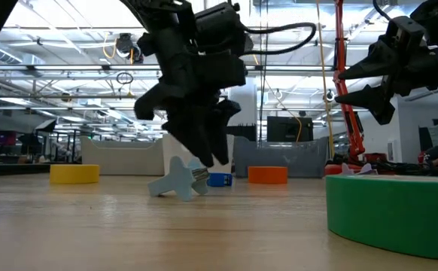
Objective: Pick and place Stapler, Stapler remover, tape
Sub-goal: Put the blue stapler into the gray bin
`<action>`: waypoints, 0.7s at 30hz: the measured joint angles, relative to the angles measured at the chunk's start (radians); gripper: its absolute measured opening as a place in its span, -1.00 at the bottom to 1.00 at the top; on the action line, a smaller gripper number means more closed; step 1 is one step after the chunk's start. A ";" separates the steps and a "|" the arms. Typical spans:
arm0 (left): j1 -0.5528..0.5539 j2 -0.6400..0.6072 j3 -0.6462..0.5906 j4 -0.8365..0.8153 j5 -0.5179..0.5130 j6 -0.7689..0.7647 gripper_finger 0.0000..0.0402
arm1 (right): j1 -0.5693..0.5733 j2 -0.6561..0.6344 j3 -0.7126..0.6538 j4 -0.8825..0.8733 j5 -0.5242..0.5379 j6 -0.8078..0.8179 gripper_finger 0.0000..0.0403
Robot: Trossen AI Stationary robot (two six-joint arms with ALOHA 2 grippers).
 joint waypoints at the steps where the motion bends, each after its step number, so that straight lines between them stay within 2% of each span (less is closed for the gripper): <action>1: 0.000 0.004 0.000 0.012 0.000 0.000 -0.11 | 0.000 0.000 0.000 0.000 0.000 0.000 0.13; 14: 0.001 0.053 0.000 0.012 -0.002 0.017 -0.11 | 0.000 0.000 0.000 -0.002 0.000 0.000 0.13; 21: 0.001 0.054 0.001 0.009 -0.005 -0.031 -0.11 | 0.000 0.000 0.000 -0.002 -0.001 0.000 0.13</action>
